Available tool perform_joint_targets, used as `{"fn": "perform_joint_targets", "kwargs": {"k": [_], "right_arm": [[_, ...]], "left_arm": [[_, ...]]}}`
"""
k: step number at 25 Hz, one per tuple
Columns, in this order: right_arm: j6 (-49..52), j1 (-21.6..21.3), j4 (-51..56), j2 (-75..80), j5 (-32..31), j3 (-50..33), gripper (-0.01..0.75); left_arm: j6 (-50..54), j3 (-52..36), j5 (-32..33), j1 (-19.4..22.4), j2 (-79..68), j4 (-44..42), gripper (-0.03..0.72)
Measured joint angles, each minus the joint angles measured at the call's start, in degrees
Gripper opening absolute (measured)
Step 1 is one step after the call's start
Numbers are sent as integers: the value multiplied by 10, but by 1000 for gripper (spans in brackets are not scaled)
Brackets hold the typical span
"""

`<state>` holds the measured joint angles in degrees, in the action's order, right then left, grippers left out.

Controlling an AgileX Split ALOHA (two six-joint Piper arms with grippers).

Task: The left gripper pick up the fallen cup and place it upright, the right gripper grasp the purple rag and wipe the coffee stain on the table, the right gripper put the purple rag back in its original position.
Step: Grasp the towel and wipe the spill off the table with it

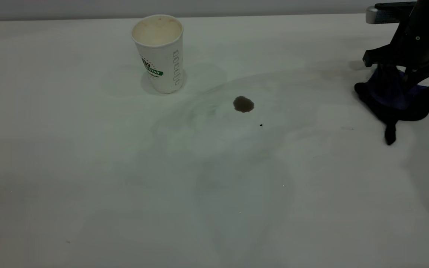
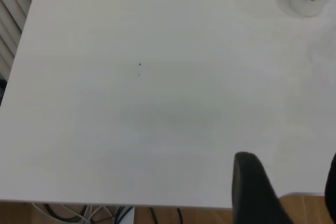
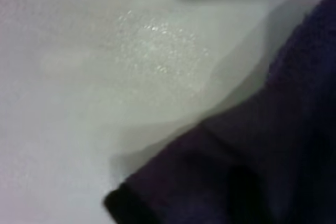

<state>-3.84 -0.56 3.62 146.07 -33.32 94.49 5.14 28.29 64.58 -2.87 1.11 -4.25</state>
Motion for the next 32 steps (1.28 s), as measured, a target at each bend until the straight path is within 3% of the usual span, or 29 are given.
{"fn": "perform_joint_targets", "kwargs": {"k": [3, 5, 11, 18, 25, 32], "right_arm": [[2, 0, 15, 2, -7, 2, 146], [-7, 3, 21, 2, -13, 7, 87], [-18, 43, 32, 22, -112, 87, 88], [-19, 159, 42, 28, -205, 209, 88], [-5, 271, 43, 29, -209, 227, 88], [20, 349, 45, 38, -156, 227, 92]], "left_arm": [[0, 0, 0, 0, 0, 0, 401], [0, 0, 0, 0, 0, 0, 401], [0, 0, 0, 0, 0, 0, 401], [0, 0, 0, 0, 0, 0, 401], [0, 0, 0, 0, 0, 0, 401], [0, 0, 0, 0, 0, 0, 401]]}}
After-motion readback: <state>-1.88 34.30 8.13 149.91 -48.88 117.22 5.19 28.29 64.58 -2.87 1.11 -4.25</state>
